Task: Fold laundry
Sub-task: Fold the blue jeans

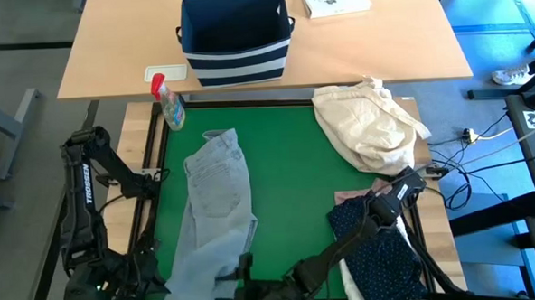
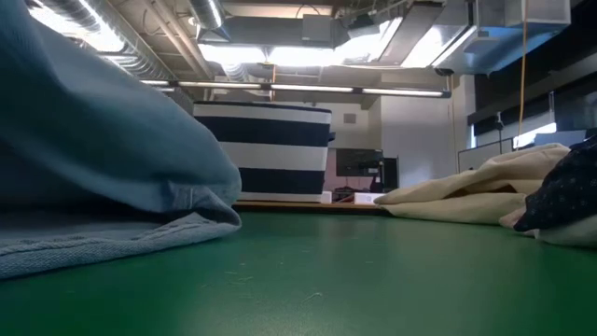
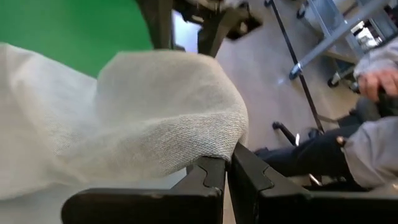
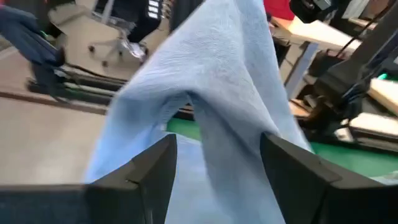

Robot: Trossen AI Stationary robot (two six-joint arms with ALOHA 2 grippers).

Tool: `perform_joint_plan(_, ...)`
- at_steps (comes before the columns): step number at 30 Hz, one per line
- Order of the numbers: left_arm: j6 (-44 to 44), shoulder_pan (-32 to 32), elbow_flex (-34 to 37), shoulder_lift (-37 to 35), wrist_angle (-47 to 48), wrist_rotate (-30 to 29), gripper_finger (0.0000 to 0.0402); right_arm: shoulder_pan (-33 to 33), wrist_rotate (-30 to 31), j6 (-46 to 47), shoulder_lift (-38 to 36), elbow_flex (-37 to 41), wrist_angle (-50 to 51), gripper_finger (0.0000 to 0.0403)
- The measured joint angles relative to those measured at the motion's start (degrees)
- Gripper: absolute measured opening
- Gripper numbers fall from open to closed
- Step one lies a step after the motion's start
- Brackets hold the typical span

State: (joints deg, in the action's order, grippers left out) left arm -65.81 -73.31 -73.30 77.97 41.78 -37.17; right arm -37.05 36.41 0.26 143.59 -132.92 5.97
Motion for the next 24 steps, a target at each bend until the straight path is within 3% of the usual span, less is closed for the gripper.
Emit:
perform_joint_plan(13, -3.3, 2.3, 0.0, 0.0, 3.5, -4.7, 0.0005, 0.4, 0.5, 1.3, -0.2, 0.0, 8.0, 0.0197)
perform_joint_plan(24, -4.2, 2.2, 0.0, 0.0, 3.9, -7.1, 0.0005, 2.6, 1.5, 2.7, 0.0, 0.0, 3.5, 0.0170)
